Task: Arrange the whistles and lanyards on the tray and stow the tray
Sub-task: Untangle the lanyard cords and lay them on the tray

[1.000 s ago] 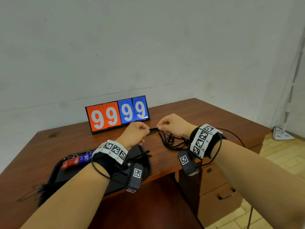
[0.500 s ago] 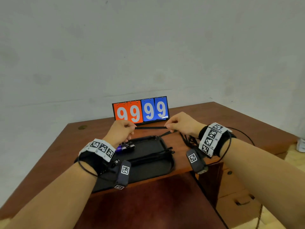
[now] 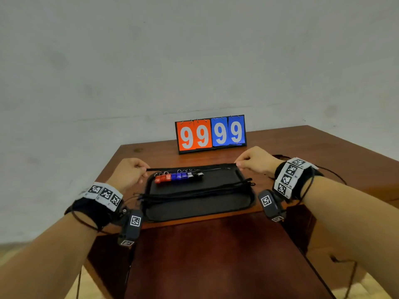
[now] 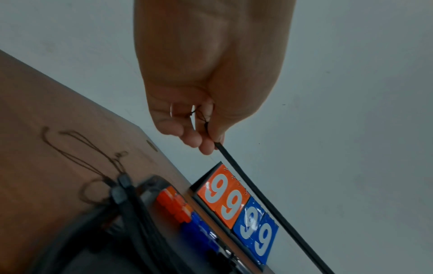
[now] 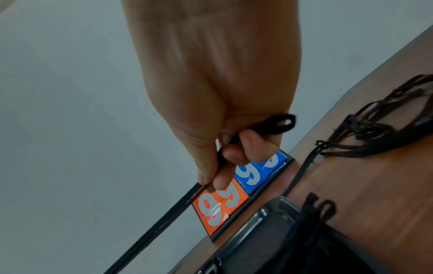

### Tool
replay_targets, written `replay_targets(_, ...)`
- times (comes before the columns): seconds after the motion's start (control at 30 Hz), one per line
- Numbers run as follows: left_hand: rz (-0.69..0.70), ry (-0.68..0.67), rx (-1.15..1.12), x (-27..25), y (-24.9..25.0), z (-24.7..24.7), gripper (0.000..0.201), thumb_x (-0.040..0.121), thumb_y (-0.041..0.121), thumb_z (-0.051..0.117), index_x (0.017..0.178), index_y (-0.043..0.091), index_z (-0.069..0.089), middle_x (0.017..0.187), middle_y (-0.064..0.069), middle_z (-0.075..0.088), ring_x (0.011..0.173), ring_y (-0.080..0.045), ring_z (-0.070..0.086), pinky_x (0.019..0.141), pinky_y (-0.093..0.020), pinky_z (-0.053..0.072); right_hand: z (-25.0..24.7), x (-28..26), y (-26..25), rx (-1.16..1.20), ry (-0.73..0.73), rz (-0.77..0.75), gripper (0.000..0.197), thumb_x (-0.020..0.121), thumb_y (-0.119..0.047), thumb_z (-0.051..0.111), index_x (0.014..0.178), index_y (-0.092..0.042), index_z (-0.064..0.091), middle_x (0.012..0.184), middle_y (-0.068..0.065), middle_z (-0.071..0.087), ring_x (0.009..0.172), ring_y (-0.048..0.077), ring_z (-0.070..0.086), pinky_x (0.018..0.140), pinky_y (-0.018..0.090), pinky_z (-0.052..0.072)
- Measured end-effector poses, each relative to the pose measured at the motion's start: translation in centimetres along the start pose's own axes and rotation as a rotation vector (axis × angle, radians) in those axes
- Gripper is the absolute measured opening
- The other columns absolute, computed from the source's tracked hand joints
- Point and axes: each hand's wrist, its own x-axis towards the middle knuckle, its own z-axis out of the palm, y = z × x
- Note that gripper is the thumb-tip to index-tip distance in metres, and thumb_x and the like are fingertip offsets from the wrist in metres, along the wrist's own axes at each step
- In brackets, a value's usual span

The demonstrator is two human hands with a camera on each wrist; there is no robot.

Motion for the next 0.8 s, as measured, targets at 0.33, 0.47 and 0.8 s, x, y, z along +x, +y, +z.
replay_targets(0.33, 0.017, 0.001, 0.141, -0.3, -2.3, -0.9, 0.016, 0.098, 0.006, 0.054, 0.093, 0.007, 0.068, 0.078, -0.006, 0.067, 0.056, -0.014, 0.051, 0.051, -0.020, 0.038, 0.7, -0.4, 3.0, -0.017, 0.035, 0.085, 0.016, 0.094, -0.013, 0.063, 0.097, -0.007, 0.078, 0.076, -0.009, 0.068, 0.064, 0.007, 0.058, 0.058, 0.014, 0.041)
replay_targets(0.47, 0.038, -0.037, 0.265, 0.1, -3.5, -0.5, 0.015, 0.095, 0.012, 0.061, 0.088, 0.015, 0.074, 0.088, 0.001, 0.067, 0.082, -0.015, 0.057, 0.079, -0.030, 0.044, 1.3, -0.2, 4.0, -0.048, 0.040, 0.118, 0.017, 0.095, -0.011, 0.061, 0.103, -0.008, 0.076, 0.082, -0.010, 0.067, 0.065, 0.007, 0.059, 0.060, 0.016, 0.045)
replay_targets(0.8, 0.033, -0.096, 0.378, 0.4, -4.6, 0.9, 0.014, 0.090, 0.012, 0.067, 0.081, 0.022, 0.072, 0.084, 0.004, 0.070, 0.081, -0.013, 0.064, 0.073, -0.026, 0.045, 2.5, 0.8, 5.8, -0.099, 0.077, 0.152, 0.013, 0.084, -0.010, 0.073, 0.075, -0.019, 0.072, 0.089, 0.001, 0.073, 0.079, 0.008, 0.065, 0.066, 0.017, 0.045)
